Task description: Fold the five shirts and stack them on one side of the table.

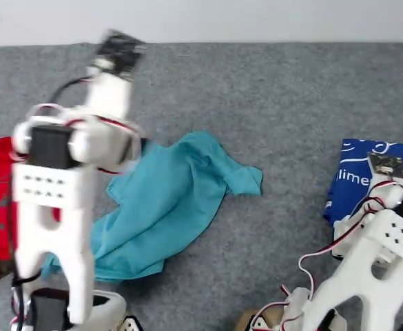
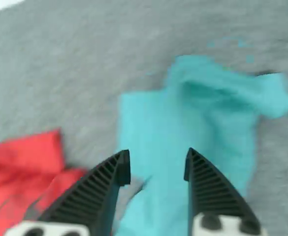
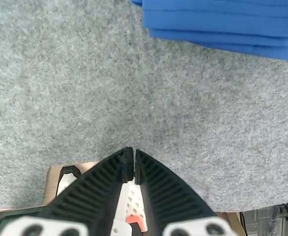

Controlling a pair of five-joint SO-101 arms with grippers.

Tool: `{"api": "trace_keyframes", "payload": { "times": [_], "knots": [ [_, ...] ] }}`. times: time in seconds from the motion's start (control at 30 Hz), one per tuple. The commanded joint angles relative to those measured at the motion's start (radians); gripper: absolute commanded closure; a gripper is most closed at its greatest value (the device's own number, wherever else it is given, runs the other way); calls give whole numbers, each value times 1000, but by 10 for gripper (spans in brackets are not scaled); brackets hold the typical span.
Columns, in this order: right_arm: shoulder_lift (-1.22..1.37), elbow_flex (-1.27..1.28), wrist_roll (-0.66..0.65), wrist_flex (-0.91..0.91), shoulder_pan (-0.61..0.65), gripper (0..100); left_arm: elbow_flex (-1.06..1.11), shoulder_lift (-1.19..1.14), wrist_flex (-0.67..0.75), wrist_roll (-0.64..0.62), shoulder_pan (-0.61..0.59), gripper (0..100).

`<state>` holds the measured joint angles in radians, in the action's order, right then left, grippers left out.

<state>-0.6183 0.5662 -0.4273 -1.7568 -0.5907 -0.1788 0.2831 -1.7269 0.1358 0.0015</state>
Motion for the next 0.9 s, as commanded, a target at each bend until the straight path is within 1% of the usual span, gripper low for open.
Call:
{"api": "trace_keyframes", "payload": {
  "times": [0.0,0.1,0.23,0.3,0.37,0.47,0.6,0.67,0.77,0.87],
  "knots": [
    [-28,-5,3,-39,8,984,94,44,-29,199,-227,809],
    [-25,-5,3,-38,8,984,257,46,-29,456,-365,808],
    [-24,-5,3,-38,8,984,424,46,-29,730,-555,808],
    [-24,-5,3,-38,8,983,481,46,-29,845,-643,808],
    [-24,-5,3,-38,8,983,529,46,-29,924,-721,808],
    [-24,-5,3,-38,8,983,590,46,-28,1013,-804,808],
    [-22,-5,3,-38,10,983,682,41,-28,1083,-862,808],
    [-22,-5,3,-38,30,983,734,38,-26,1114,-878,808],
    [-22,-5,6,-38,82,983,799,37,-17,1135,-882,808],
    [-22,-5,8,-39,142,983,831,37,55,1111,-884,808]
  ]
}}
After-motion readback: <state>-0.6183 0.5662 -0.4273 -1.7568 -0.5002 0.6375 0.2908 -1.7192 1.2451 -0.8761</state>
